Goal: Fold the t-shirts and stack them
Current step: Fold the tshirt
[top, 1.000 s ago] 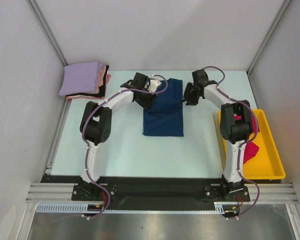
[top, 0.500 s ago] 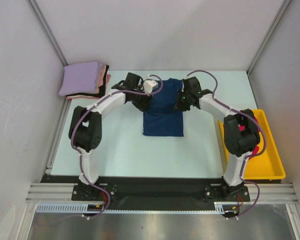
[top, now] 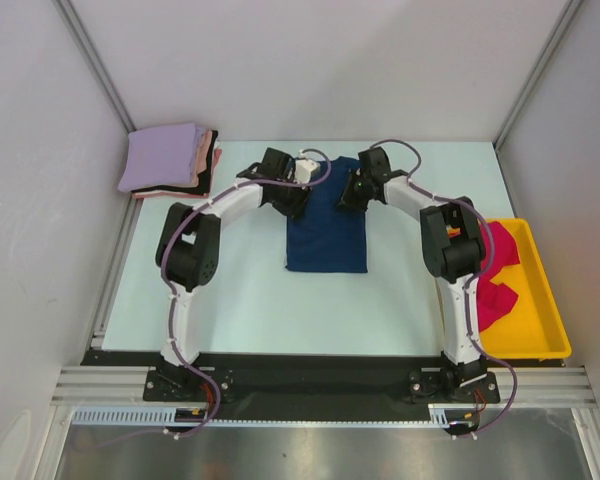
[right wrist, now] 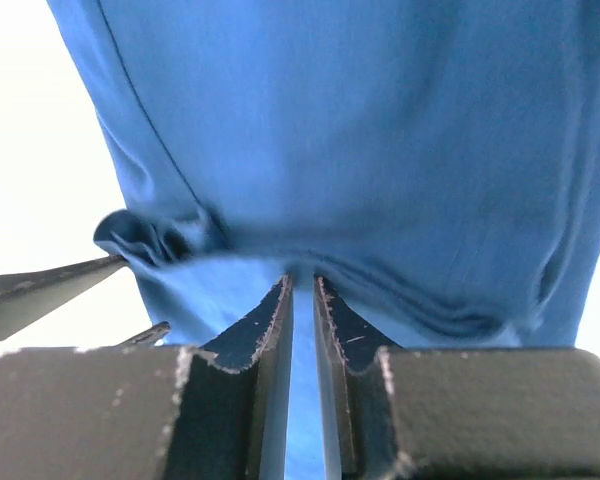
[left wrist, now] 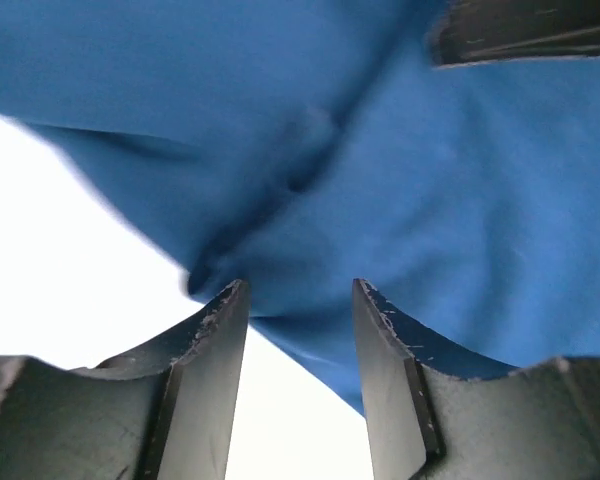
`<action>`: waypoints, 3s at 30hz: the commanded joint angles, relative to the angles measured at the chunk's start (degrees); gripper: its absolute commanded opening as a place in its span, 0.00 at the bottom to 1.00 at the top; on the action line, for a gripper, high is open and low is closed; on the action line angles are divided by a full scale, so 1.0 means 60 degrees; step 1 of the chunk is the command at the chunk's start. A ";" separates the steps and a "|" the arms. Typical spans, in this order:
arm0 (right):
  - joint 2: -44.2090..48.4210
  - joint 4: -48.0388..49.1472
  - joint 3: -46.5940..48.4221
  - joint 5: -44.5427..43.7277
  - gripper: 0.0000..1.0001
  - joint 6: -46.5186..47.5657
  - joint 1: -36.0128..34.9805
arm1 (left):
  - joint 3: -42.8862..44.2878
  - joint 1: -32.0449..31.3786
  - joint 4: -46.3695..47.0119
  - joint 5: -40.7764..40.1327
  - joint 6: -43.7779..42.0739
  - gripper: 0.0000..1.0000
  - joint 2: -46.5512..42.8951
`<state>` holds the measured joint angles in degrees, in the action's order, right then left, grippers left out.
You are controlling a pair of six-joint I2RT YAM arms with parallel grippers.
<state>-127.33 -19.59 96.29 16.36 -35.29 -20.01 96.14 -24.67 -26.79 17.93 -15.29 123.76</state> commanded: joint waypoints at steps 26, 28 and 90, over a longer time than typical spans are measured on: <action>0.5576 -0.0558 -0.5909 -0.1701 0.68 0.1004 -0.0165 | -0.4887 -0.2040 -0.1381 0.0969 -0.6444 0.68 -0.4410; 0.5679 -0.0296 -0.6523 -0.1658 0.67 0.0682 -0.0297 | -0.5516 -0.2377 -0.0709 0.0224 -0.6403 0.68 -0.4529; 0.7819 -0.1554 -0.8651 -0.1072 0.00 -0.0754 -0.2349 | -0.7644 -0.3065 0.0114 -0.1025 -0.4320 0.80 -0.7121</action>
<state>-79.24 -30.59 44.86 9.93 -38.83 -34.15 47.51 -40.77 -28.56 12.45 -40.10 80.68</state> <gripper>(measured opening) 0.012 0.772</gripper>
